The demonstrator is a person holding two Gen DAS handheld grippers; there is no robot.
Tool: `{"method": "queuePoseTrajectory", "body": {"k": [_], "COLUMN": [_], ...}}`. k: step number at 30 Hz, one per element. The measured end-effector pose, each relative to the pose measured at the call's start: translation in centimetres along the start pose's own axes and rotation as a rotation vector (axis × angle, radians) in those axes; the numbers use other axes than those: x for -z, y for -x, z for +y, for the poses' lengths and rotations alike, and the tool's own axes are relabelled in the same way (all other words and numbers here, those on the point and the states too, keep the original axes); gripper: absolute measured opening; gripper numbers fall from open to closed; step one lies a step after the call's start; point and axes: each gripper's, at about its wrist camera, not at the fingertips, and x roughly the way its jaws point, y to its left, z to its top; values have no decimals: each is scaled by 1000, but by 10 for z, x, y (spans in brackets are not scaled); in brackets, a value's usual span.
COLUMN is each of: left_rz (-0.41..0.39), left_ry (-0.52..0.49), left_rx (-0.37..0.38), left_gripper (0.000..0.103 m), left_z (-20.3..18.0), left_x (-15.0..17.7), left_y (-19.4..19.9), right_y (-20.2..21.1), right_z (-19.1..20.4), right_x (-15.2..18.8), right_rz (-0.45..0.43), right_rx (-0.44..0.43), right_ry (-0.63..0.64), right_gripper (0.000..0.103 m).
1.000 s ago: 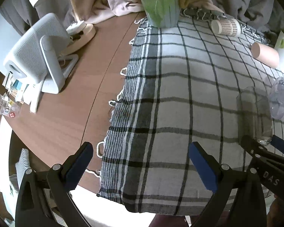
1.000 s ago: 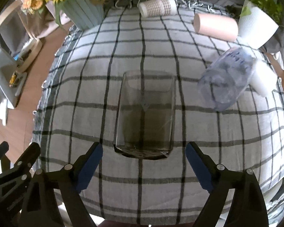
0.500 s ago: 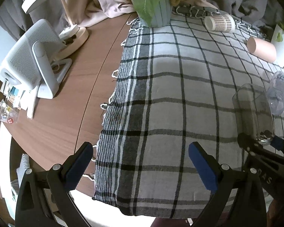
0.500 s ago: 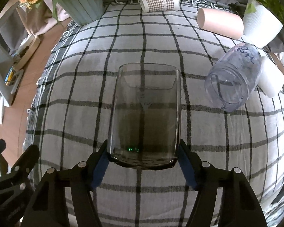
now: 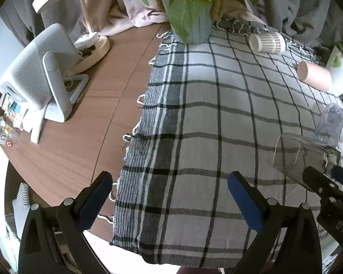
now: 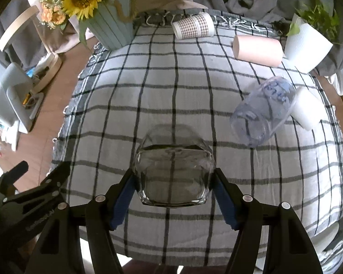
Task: Flip cup upside down
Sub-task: 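Lift and rotate the glass cup with the right gripper, rim toward the cloth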
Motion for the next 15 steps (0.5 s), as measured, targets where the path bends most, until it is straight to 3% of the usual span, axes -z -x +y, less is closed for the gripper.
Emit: {"method": "queuePoseTrajectory", "body": {"k": [15], "left_rz": [6], "left_ry": [26], "left_rx": [-20], "left_gripper": [103], "left_z": [7], "left_x": [1], "left_y": [1], "right_y": [-16], "right_z": [13], "right_x": [-29], "right_rz": [-55], "right_rx": [39], "right_ry": [29], "right_gripper": [67]}}
